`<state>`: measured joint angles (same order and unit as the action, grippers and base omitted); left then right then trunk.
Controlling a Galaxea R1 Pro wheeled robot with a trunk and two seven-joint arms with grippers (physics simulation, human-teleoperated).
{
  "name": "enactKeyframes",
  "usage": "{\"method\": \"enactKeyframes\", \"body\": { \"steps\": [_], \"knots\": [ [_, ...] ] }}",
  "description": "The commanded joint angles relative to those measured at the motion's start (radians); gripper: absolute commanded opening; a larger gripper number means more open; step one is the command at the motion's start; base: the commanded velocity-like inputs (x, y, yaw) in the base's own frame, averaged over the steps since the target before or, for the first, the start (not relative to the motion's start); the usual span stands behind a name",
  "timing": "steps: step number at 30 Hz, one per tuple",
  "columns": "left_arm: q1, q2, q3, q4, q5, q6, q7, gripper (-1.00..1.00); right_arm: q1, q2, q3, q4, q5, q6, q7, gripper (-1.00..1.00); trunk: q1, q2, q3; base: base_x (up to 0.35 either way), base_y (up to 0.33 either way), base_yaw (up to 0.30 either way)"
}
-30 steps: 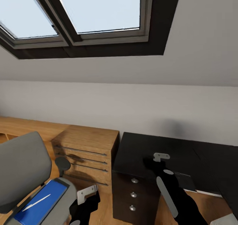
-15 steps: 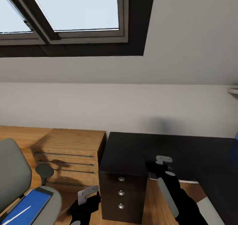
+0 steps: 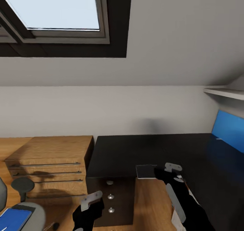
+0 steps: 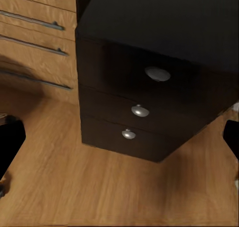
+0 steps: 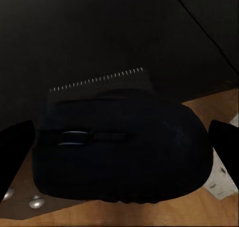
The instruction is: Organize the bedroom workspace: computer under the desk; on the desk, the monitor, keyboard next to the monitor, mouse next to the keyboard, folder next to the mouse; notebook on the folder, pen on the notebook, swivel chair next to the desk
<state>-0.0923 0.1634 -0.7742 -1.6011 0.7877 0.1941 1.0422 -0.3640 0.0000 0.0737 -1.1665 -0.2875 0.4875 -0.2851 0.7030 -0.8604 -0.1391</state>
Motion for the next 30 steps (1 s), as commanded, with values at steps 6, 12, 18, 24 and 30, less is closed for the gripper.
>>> {"method": "enactKeyframes", "body": {
  "steps": [6,12,18,24,30],
  "knots": [
    [-0.001,0.001,-0.028,-0.002,0.001,0.008,0.006,1.00,-0.002,-0.024,-0.008,0.023,-0.009,-0.040,-0.009,-1.00,0.000,-0.001,-0.002,-0.091,-0.102,-0.298],
    [-0.001,0.001,-0.029,-0.002,0.001,0.008,0.006,1.00,-0.003,-0.032,-0.017,0.032,-0.008,-0.051,-0.009,-1.00,0.000,-0.001,-0.002,-0.007,-0.009,-0.298],
    [-0.001,0.001,-0.030,-0.003,0.001,0.008,0.006,1.00,-0.009,-0.053,-0.018,0.119,-0.007,-0.070,-0.009,-1.00,0.000,-0.001,-0.002,0.000,0.000,-0.298],
    [-0.001,0.001,-0.030,-0.003,0.001,0.009,0.006,1.00,-0.027,-0.068,-0.019,0.182,-0.005,-0.089,-0.006,-1.00,0.000,-0.001,-0.002,0.000,0.000,-0.298],
    [-0.001,0.001,-0.031,-0.003,0.001,0.009,0.005,1.00,-0.032,-0.132,-0.014,0.189,0.003,-0.102,0.029,-1.00,0.000,-0.001,-0.002,0.000,0.000,-0.270]
  ]
}}
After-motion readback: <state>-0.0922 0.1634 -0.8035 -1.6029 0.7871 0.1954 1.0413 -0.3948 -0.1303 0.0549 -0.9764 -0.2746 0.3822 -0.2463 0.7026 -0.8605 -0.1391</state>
